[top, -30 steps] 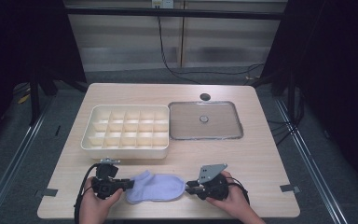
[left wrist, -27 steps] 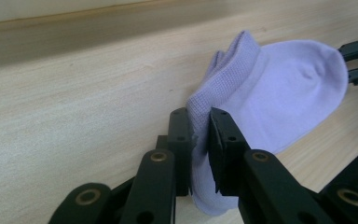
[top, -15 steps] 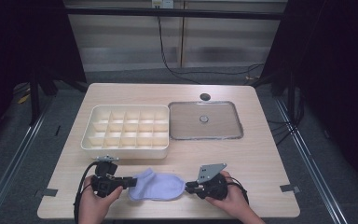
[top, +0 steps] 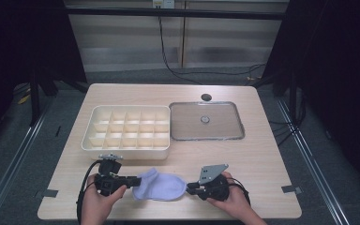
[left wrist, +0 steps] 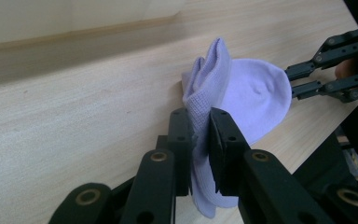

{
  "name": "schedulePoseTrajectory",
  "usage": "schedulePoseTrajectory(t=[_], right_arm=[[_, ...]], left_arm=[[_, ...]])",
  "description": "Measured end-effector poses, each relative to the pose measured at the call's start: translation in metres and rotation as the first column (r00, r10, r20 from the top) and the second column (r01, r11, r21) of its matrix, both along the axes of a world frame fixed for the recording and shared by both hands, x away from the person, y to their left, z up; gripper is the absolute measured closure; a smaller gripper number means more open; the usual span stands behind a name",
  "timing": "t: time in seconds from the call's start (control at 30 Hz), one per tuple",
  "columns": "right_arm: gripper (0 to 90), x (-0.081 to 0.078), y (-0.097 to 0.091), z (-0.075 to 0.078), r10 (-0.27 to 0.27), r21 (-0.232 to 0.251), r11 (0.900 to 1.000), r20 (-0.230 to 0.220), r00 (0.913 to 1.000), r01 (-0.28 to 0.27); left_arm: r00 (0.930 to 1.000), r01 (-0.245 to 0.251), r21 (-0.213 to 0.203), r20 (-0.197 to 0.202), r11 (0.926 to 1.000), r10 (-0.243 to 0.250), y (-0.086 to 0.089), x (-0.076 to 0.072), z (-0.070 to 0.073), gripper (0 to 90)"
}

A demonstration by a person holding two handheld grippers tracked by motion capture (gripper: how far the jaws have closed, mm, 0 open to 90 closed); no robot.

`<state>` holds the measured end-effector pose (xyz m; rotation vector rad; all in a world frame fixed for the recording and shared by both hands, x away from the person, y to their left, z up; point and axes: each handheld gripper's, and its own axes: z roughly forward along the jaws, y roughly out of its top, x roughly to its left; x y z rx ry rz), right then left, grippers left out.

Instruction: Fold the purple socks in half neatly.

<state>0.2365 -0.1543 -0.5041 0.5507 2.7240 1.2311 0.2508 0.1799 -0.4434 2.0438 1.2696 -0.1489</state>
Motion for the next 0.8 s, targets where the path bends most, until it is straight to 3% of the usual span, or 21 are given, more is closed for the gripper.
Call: schedulePoseTrajectory(t=[0.43, 0.8], right_arm=[[78.6, 0.000, 0.000, 0.000, 0.003, 0.000, 1.0000, -0.001, 1.0000, -0.003], [78.6, 0.000, 0.000, 0.000, 0.005, 0.001, 1.0000, 0.000, 1.0000, -0.005]], left_arm=[[0.9999, 0.017, 0.003, -0.004, 0.9999, -0.017, -0.012, -0.004, 0.014, 79.8], [0.9997, 0.016, -0.002, -0.018, 0.9999, -0.016, -0.019, -0.003, 0.012, 79.8]])
